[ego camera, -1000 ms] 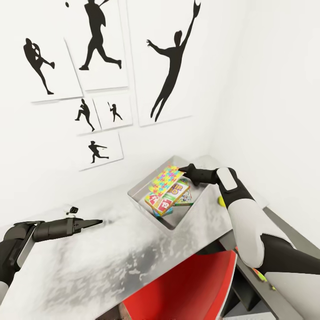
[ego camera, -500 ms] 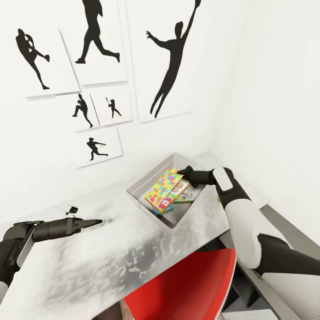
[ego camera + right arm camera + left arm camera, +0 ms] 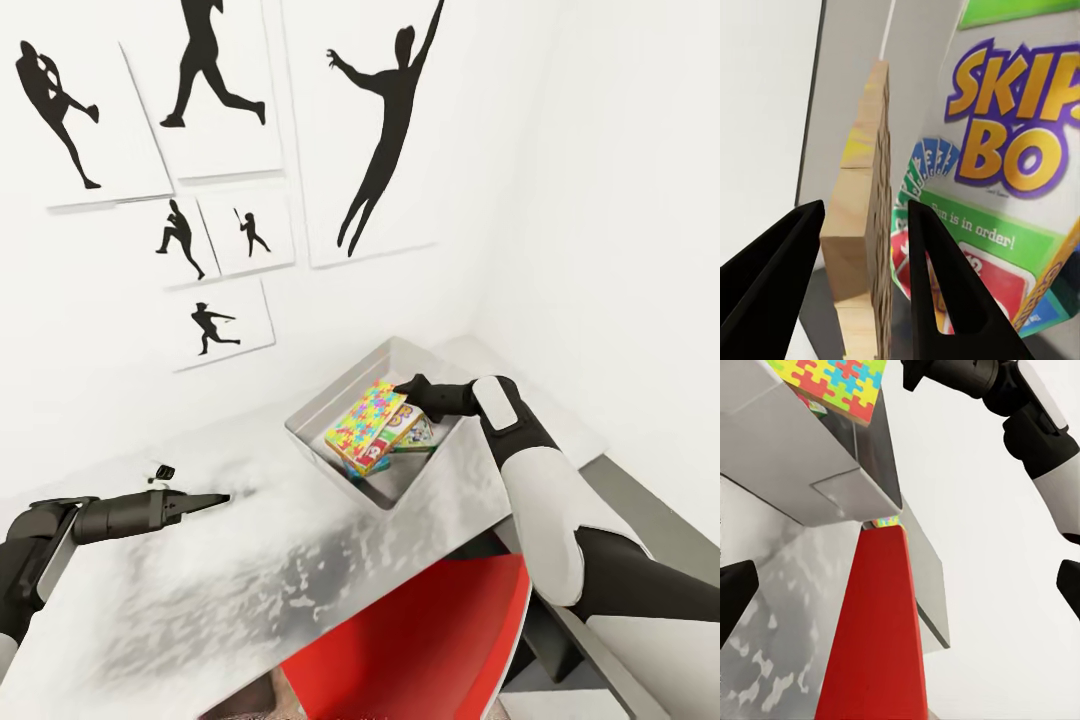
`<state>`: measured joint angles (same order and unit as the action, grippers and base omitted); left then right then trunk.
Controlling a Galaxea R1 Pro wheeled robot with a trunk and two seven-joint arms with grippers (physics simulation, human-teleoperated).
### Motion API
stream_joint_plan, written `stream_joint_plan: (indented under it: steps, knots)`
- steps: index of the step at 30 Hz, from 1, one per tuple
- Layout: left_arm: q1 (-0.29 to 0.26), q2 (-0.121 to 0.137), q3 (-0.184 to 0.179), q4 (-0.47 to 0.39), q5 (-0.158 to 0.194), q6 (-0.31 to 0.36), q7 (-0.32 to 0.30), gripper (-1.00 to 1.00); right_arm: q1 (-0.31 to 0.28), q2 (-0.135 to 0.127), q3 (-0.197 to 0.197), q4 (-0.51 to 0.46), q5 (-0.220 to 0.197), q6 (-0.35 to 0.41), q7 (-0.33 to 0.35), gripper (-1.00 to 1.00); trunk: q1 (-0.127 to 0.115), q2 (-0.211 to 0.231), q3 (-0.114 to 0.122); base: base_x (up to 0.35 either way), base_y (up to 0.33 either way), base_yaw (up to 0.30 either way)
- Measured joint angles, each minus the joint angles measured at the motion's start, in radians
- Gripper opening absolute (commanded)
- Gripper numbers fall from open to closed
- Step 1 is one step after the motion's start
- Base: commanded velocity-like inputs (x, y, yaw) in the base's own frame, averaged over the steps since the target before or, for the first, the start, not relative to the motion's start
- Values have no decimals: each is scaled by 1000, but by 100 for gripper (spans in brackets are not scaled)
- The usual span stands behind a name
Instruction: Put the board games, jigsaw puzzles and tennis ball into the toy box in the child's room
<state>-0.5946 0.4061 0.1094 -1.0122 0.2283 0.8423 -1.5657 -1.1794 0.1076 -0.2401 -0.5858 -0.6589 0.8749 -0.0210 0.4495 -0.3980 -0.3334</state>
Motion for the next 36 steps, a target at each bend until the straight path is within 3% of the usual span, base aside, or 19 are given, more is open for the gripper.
stream_joint_plan:
  steps: [18,19,20,36]
  knots:
    - [0,3,0,0,0,0,0,100,-4,-1,-1,-11,-21,0,3,-100,0,0,-21,0,0,0]
    - [0,3,0,0,0,0,0,100,-4,0,-1,-11,-20,0,3,100,0,0,-21,0,0,0]
    - [0,3,0,0,0,0,0,100,-4,-1,0,-11,3,1,1,100,0,0,-21,0,0,0]
    - [0,3,0,0,2,0,0,100,-7,-1,1,-41,2,7,2,100,0,0,-21,0,0,0]
